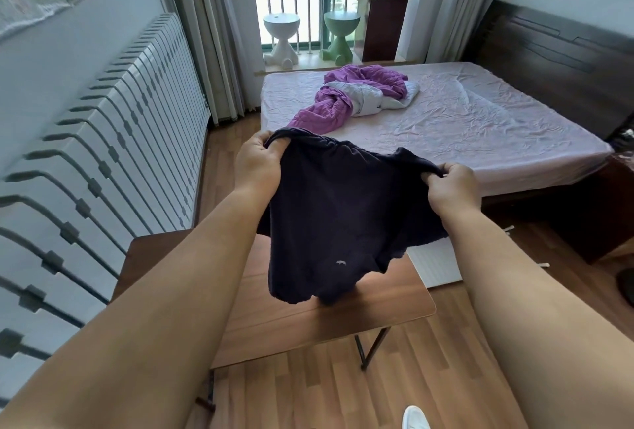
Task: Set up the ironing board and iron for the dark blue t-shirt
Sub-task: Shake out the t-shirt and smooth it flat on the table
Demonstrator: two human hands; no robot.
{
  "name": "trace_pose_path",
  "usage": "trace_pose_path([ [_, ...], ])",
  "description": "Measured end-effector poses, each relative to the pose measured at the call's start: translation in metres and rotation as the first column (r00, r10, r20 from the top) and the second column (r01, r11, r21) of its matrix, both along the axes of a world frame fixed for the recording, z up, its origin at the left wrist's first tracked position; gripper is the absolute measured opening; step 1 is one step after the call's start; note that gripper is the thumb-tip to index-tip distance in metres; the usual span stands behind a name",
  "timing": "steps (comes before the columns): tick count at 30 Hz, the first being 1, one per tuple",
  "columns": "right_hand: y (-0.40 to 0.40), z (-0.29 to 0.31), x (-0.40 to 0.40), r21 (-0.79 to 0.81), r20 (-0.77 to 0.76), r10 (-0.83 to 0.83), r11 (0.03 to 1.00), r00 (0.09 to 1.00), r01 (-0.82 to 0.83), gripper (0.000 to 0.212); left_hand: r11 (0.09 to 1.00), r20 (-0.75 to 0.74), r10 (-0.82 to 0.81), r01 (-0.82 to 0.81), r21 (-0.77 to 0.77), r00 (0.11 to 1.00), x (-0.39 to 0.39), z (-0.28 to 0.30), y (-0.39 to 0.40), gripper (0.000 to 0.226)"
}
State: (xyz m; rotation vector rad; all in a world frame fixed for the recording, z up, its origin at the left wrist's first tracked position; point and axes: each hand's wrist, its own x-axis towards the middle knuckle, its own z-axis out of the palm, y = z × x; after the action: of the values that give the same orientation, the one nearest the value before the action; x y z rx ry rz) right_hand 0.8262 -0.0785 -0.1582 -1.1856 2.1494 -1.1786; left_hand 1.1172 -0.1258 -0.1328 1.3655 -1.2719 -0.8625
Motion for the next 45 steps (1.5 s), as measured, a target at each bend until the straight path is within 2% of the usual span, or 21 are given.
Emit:
trace_pose_path([
  [4,-0.001,0.0,-0.002,0.043,-0.073,-0.008,0.999,0.997,0.011,0.01,0.999,0.03,0.031,-0.031,0.015,0.999,-0.001,-0.003,0.002,0.025],
  [7,0.001,0.001,-0.003,0.034,-0.084,0.068,0.997,0.994,-0.066,0.019,0.996,0.174,0.029,-0.043,0.074,0.984,-0.001,-0.003,0.004,0.019],
  [11,-0.003,0.001,0.008,-0.006,-0.028,0.229,0.973,0.973,-0.23,0.026,0.963,0.435,-0.118,-0.005,0.271,0.893,-0.004,-0.011,0.013,0.019],
  [14,-0.006,0.001,0.025,0.021,-0.043,0.357,0.934,0.933,-0.357,0.03,0.93,0.489,-0.258,0.077,0.36,0.833,-0.02,-0.019,0.02,0.027],
  [16,-0.007,-0.001,0.037,0.022,-0.017,0.409,0.912,0.912,-0.409,0.031,0.891,0.431,-0.394,0.223,0.395,0.812,-0.036,-0.025,0.025,0.056],
  [18,-0.007,-0.002,0.047,0.006,0.004,0.468,0.884,0.884,-0.468,0.031,0.813,0.283,-0.544,0.414,0.409,0.79,-0.055,-0.03,0.03,0.095],
  [19,-0.006,-0.002,0.052,-0.007,-0.013,0.509,0.861,0.861,-0.509,0.031,0.784,0.252,-0.594,0.479,0.395,0.764,-0.065,-0.033,0.032,0.105],
  [21,-0.003,0.001,0.06,-0.038,-0.069,0.578,0.813,0.813,-0.581,0.025,0.815,0.317,-0.572,0.48,0.324,0.757,-0.077,-0.04,0.033,0.097],
  [23,-0.001,0.0,0.063,-0.119,-0.022,0.608,0.787,0.794,-0.606,0.015,0.889,0.336,-0.452,0.387,0.246,0.826,-0.082,-0.046,0.029,0.056],
  [25,0.004,0.002,0.06,-0.227,0.206,0.591,0.804,0.78,-0.55,0.014,0.915,0.187,-0.374,0.329,0.233,0.909,-0.081,-0.048,0.027,0.016],
  [26,0.005,0.001,0.055,-0.256,0.361,0.567,0.824,0.74,-0.506,0.019,0.918,0.065,-0.326,0.299,0.262,0.943,-0.08,-0.048,0.026,0.009],
  [28,0.007,-0.007,0.042,-0.181,0.536,0.478,0.87,0.696,-0.458,0.025,0.903,-0.176,-0.195,0.247,0.353,0.965,-0.077,-0.044,0.025,0.021],
  [30,0.008,-0.027,0.03,0.005,0.44,0.458,0.859,0.772,-0.512,0.041,0.883,-0.413,-0.069,0.248,0.399,0.908,-0.075,-0.038,0.025,0.032],
  [32,0.013,-0.049,0.029,0.258,0.26,0.54,0.76,0.801,-0.596,0.067,0.867,-0.56,0.049,0.242,0.435,0.827,-0.074,-0.03,0.024,0.032],
  [34,0.02,-0.067,0.034,0.422,0.196,0.647,0.623,0.737,-0.659,0.09,0.848,-0.643,0.125,0.254,0.464,0.756,-0.071,-0.023,0.026,0.028],
  [36,0.028,-0.072,0.042,0.408,0.234,0.706,0.552,0.668,-0.727,0.097,0.833,-0.699,0.115,0.315,0.455,0.706,-0.07,-0.02,0.032,0.03],
  [38,0.035,-0.075,0.044,0.381,0.308,0.712,0.516,0.631,-0.768,0.083,0.823,-0.734,0.11,0.353,0.445,0.67,-0.071,-0.017,0.038,0.03],
  [40,0.04,-0.077,0.044,0.426,0.33,0.711,0.476,0.622,-0.77,0.057,0.841,-0.76,0.135,0.333,0.427,0.635,-0.068,-0.016,0.043,0.029],
  [42,0.046,-0.081,0.04,0.446,0.333,0.695,0.479,0.637,-0.756,0.049,0.856,-0.763,0.192,0.275,0.438,0.617,-0.061,-0.017,0.044,0.028],
  [43,0.049,-0.082,0.036,0.439,0.374,0.662,0.49,0.649,-0.753,0.059,0.858,-0.78,0.227,0.26,0.444,0.583,-0.058,-0.018,0.045,0.029],
  [45,0.052,-0.089,0.027,0.408,0.537,0.531,0.517,0.656,-0.752,0.101,0.877,-0.814,0.278,0.211,0.432,0.51,-0.054,-0.02,0.05,0.03],
])
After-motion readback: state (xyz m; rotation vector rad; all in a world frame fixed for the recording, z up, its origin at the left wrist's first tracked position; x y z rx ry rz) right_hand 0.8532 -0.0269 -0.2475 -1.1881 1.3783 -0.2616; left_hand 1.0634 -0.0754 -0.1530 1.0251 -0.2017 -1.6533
